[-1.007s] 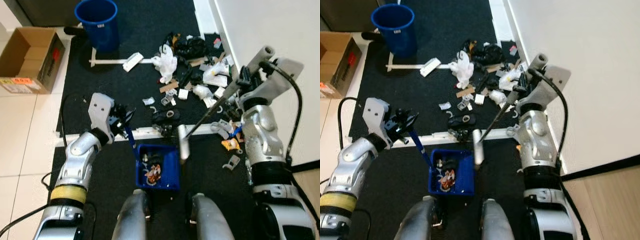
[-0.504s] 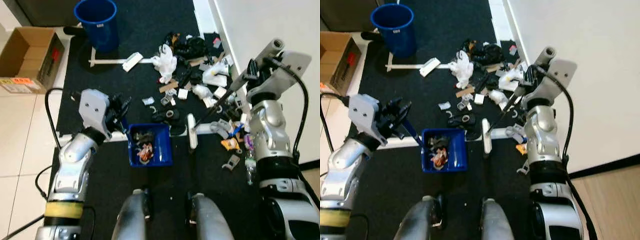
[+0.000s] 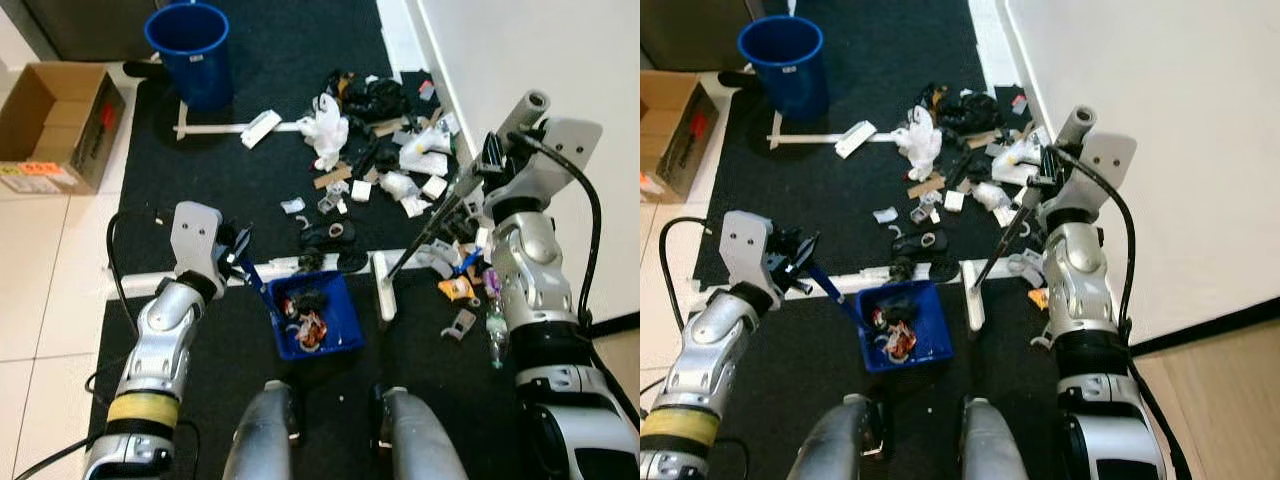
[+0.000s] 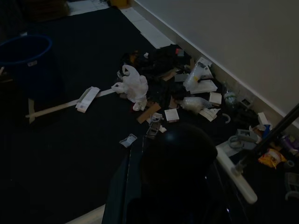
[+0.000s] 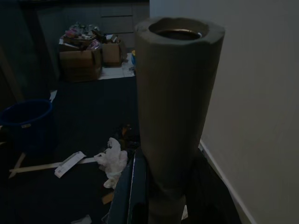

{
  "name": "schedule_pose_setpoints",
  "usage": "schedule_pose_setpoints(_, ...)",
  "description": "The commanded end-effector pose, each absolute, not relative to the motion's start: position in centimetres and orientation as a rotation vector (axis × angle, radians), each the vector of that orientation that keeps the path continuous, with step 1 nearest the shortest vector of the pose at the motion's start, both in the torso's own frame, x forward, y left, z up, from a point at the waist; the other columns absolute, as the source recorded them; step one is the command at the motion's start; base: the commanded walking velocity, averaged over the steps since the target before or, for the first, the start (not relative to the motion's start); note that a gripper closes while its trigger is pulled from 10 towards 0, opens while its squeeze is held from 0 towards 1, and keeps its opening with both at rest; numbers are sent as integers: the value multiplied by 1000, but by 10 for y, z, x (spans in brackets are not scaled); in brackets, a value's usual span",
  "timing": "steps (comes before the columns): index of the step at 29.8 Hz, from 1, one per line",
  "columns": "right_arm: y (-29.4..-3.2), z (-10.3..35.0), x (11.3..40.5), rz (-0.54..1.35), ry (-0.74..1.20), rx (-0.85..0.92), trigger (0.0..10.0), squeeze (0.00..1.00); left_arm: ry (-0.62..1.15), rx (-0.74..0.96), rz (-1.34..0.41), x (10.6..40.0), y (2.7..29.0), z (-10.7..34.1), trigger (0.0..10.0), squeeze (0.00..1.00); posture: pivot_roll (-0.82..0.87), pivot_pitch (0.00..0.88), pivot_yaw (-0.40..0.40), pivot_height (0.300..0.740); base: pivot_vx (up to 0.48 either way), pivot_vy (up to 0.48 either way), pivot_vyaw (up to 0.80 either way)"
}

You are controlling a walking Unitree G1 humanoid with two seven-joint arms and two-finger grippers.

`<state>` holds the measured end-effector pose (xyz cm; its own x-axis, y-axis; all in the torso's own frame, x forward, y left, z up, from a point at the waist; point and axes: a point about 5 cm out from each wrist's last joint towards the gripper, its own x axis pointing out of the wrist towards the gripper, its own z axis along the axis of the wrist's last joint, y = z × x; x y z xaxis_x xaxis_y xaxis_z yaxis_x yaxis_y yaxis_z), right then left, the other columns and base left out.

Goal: Sweep floor

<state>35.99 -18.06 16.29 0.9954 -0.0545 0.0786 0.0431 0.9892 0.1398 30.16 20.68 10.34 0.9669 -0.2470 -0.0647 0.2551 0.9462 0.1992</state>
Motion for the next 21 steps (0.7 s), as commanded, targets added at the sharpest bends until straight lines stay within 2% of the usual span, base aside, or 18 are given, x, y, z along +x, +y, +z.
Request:
schedule_pose_setpoints(1, -187, 164, 358, -73, -107, 137, 10000, 0, 209, 276, -224, 290, 219, 74, 10000, 0, -15, 227, -48, 740, 0, 0, 0)
schedule_pose_setpoints(5, -187, 164, 358, -72, -108, 137, 10000, 0, 214, 250, -206, 294, 221, 76, 10000, 0, -12, 228, -50, 740, 0, 0, 0)
schedule_pose_setpoints(6, -187, 164, 359, -71, -108, 136, 10000, 0, 217, 239, -191, 297, 223, 78, 10000, 1000, -10, 229, -51, 740, 0, 0, 0)
schedule_pose_setpoints(12, -185, 164, 359, -63, -108, 135, 10000, 0, 222, 191, -126, 315, 230, 94, 10000, 1000, -8, 231, -53, 740, 0, 0, 0)
schedule_pose_setpoints(13, -185, 164, 359, -63, -109, 135, 10000, 0, 229, 170, -115, 317, 230, 97, 10000, 0, -8, 231, -53, 740, 0, 0, 0)
schedule_pose_setpoints(21, -187, 164, 359, -66, -112, 132, 10000, 0, 234, 105, -122, 324, 230, 114, 10000, 0, -8, 227, -53, 740, 0, 0, 0)
